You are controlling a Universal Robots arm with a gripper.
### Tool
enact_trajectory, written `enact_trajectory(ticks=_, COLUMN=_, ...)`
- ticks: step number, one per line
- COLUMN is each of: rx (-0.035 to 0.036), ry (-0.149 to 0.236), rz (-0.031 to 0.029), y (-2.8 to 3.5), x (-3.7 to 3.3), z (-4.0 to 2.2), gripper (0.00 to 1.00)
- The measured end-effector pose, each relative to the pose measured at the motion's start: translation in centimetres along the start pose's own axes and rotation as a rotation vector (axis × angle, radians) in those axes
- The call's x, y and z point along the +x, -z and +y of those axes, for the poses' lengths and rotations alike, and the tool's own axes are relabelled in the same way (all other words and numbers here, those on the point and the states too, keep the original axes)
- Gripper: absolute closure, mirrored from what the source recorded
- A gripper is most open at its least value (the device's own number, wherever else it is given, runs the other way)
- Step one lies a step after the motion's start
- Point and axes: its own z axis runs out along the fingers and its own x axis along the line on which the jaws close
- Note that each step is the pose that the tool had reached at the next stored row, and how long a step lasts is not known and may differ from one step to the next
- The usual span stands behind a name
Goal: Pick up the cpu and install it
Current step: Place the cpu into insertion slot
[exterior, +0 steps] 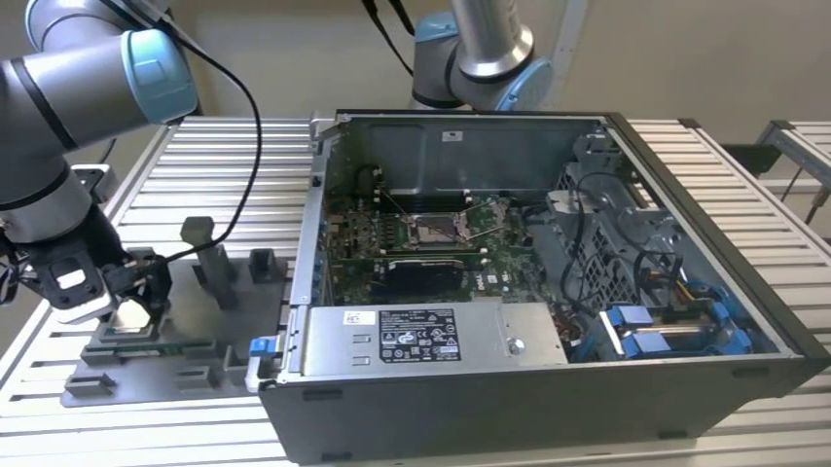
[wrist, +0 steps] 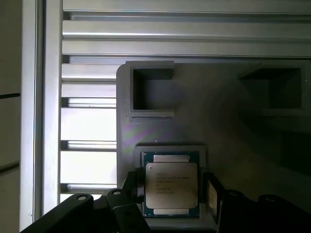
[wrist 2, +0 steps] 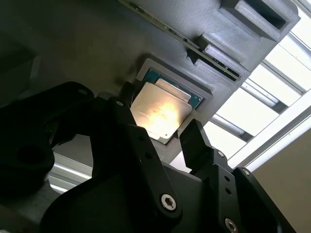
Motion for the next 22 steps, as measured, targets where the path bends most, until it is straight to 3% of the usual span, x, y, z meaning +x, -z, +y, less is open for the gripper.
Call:
enact_trajectory(ticks=8, rx=-0.0001, ry=0.000, rz=-0.0001, y=-0.01, x=-0.01, z=0.00, gripper=0.00)
enact_trajectory(ticks=9, rx=-0.0001, ry=0.000, rz=-0.0001, y=-0.01, x=-0.01, z=0.00, gripper=1.00)
enact_trajectory(ticks=22, rx=0.0000, ry=0.000, rz=0.0000, y=0.00, x=-0.02, z=0.00, gripper=1.00)
